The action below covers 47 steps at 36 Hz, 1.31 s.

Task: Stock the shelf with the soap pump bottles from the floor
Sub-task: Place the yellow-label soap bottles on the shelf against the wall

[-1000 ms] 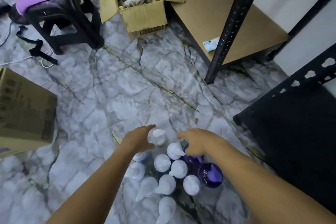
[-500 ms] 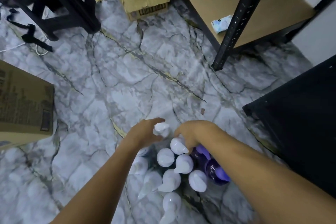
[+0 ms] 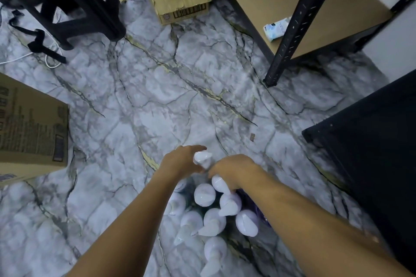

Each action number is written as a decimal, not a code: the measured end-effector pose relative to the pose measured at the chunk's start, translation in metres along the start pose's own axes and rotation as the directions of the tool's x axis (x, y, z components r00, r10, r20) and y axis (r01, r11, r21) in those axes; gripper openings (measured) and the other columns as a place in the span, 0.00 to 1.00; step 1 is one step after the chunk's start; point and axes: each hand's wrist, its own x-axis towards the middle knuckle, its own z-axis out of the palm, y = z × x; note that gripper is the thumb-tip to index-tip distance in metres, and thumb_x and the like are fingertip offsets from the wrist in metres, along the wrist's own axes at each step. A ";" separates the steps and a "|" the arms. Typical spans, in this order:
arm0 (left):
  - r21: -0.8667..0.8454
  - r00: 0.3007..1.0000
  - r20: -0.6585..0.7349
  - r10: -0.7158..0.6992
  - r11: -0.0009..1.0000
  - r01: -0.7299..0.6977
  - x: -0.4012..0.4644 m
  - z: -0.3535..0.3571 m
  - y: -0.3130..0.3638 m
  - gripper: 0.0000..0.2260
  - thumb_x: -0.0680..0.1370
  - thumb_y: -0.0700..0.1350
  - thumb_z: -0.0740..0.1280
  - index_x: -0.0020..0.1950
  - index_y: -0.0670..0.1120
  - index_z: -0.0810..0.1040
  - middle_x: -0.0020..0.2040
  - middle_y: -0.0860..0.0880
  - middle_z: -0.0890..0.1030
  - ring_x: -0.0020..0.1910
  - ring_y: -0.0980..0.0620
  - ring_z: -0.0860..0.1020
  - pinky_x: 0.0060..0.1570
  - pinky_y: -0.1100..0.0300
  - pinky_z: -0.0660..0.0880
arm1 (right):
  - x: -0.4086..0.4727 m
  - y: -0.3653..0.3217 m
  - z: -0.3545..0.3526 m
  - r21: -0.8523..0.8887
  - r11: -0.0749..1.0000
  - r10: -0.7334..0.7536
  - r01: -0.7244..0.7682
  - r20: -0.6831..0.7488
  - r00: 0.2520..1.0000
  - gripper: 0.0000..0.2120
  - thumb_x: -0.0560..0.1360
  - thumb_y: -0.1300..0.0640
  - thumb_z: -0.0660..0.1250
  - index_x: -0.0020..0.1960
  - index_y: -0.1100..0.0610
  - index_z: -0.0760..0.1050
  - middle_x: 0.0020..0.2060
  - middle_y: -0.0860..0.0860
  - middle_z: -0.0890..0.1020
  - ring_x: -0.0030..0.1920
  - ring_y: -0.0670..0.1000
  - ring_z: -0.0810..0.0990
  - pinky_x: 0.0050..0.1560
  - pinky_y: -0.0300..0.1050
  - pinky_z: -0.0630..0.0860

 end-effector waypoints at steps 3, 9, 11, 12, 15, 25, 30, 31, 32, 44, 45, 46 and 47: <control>-0.007 1.000 0.027 -0.016 1.000 0.016 0.003 -0.001 0.005 0.16 0.69 0.54 0.72 0.55 0.62 0.73 0.46 0.59 0.79 0.48 0.52 0.76 0.42 0.56 0.71 | 0.001 -0.002 0.002 0.000 1.000 0.008 -0.008 -0.030 1.000 0.14 0.80 0.50 0.59 0.62 0.50 0.77 0.56 0.52 0.80 0.48 0.54 0.72 0.45 0.48 0.66; 0.019 0.998 0.037 -0.055 0.998 0.054 -0.001 -0.004 0.008 0.21 0.70 0.53 0.74 0.61 0.62 0.73 0.53 0.57 0.80 0.52 0.51 0.76 0.45 0.55 0.71 | -0.016 -0.001 0.007 -0.028 1.000 -0.007 0.001 -0.224 0.975 0.14 0.77 0.57 0.65 0.62 0.51 0.76 0.55 0.54 0.77 0.44 0.54 0.70 0.41 0.47 0.65; 0.017 0.998 0.038 -0.056 0.998 0.055 -0.002 -0.005 0.010 0.19 0.71 0.52 0.74 0.60 0.60 0.74 0.53 0.56 0.81 0.52 0.51 0.76 0.45 0.55 0.71 | -0.022 -0.001 0.005 -0.001 1.000 0.005 -0.005 -0.267 0.964 0.14 0.76 0.56 0.66 0.61 0.51 0.76 0.52 0.54 0.76 0.43 0.55 0.70 0.41 0.47 0.66; 0.018 0.998 0.040 -0.055 0.998 0.054 -0.004 -0.005 0.011 0.18 0.71 0.51 0.73 0.58 0.60 0.75 0.51 0.56 0.81 0.51 0.51 0.76 0.44 0.55 0.70 | -0.026 -0.001 0.004 0.021 1.000 0.013 -0.008 -0.282 0.959 0.14 0.75 0.57 0.67 0.60 0.50 0.76 0.51 0.54 0.76 0.44 0.55 0.72 0.40 0.47 0.66; 0.021 0.999 0.032 -0.040 0.999 0.039 -0.011 -0.007 0.015 0.14 0.71 0.51 0.72 0.55 0.58 0.74 0.48 0.55 0.80 0.49 0.49 0.76 0.42 0.56 0.70 | -0.040 -0.001 -0.005 0.100 0.995 0.035 -0.003 -0.315 0.949 0.18 0.72 0.58 0.69 0.61 0.48 0.77 0.52 0.53 0.78 0.47 0.57 0.77 0.36 0.45 0.67; -0.110 0.989 -0.143 0.032 0.993 -0.048 -0.050 -0.030 0.018 0.21 0.73 0.53 0.72 0.65 0.57 0.75 0.56 0.53 0.82 0.54 0.47 0.76 0.50 0.55 0.73 | -0.100 0.001 -0.034 0.263 0.964 0.121 0.026 -0.528 0.840 0.20 0.65 0.51 0.75 0.57 0.46 0.79 0.49 0.49 0.82 0.50 0.55 0.80 0.47 0.48 0.79; -0.197 0.957 -0.268 0.112 0.966 -0.168 -0.071 -0.066 0.031 0.19 0.67 0.57 0.71 0.57 0.58 0.78 0.48 0.58 0.82 0.48 0.52 0.79 0.45 0.56 0.76 | -0.143 -0.001 -0.055 0.339 0.940 0.199 0.034 -0.626 0.754 0.21 0.60 0.45 0.77 0.53 0.46 0.80 0.45 0.45 0.82 0.46 0.51 0.80 0.42 0.46 0.78; -0.221 0.947 -0.295 0.127 0.955 -0.197 -0.075 -0.073 0.034 0.18 0.67 0.57 0.72 0.56 0.57 0.78 0.46 0.58 0.82 0.46 0.54 0.79 0.44 0.57 0.75 | -0.152 -0.002 -0.060 0.358 0.933 0.217 0.037 -0.641 0.736 0.21 0.59 0.45 0.77 0.50 0.47 0.80 0.43 0.45 0.82 0.45 0.51 0.80 0.42 0.48 0.79; -0.239 0.937 -0.319 0.141 0.945 -0.224 -0.078 -0.080 0.038 0.17 0.66 0.57 0.72 0.53 0.57 0.79 0.44 0.58 0.82 0.45 0.55 0.79 0.42 0.59 0.75 | -0.162 -0.003 -0.064 0.377 0.925 0.238 0.037 -0.655 0.718 0.20 0.59 0.45 0.77 0.49 0.47 0.81 0.41 0.45 0.83 0.44 0.50 0.80 0.42 0.48 0.80; -0.286 0.807 -0.504 0.309 0.821 -0.494 -0.145 -0.180 0.108 0.12 0.71 0.48 0.75 0.50 0.46 0.77 0.39 0.45 0.81 0.36 0.48 0.78 0.34 0.56 0.72 | -0.311 -0.023 -0.110 0.495 0.850 0.396 0.182 -0.826 0.400 0.17 0.61 0.53 0.76 0.49 0.53 0.82 0.42 0.49 0.85 0.44 0.50 0.82 0.41 0.48 0.80; -0.277 0.792 -0.517 0.325 0.812 -0.514 -0.152 -0.190 0.116 0.11 0.72 0.47 0.76 0.48 0.46 0.76 0.37 0.47 0.80 0.34 0.51 0.76 0.32 0.61 0.69 | -0.323 -0.024 -0.114 0.498 0.847 0.408 0.187 -0.833 0.373 0.16 0.62 0.54 0.76 0.50 0.52 0.82 0.43 0.49 0.84 0.44 0.49 0.82 0.41 0.47 0.80; -0.264 0.778 -0.527 0.342 0.804 -0.533 -0.160 -0.199 0.124 0.11 0.73 0.47 0.76 0.48 0.48 0.76 0.39 0.48 0.80 0.35 0.54 0.76 0.31 0.65 0.68 | -0.336 -0.027 -0.117 0.499 0.846 0.418 0.188 -0.839 0.348 0.16 0.62 0.54 0.76 0.50 0.52 0.82 0.43 0.48 0.84 0.44 0.49 0.82 0.41 0.47 0.80; -0.247 0.761 -0.537 0.364 0.795 -0.554 -0.168 -0.208 0.133 0.12 0.73 0.47 0.76 0.51 0.50 0.76 0.42 0.50 0.81 0.39 0.56 0.76 0.32 0.66 0.68 | -0.349 -0.028 -0.120 0.502 0.845 0.430 0.185 -0.843 0.324 0.17 0.61 0.52 0.75 0.50 0.50 0.81 0.43 0.47 0.84 0.45 0.48 0.82 0.42 0.48 0.82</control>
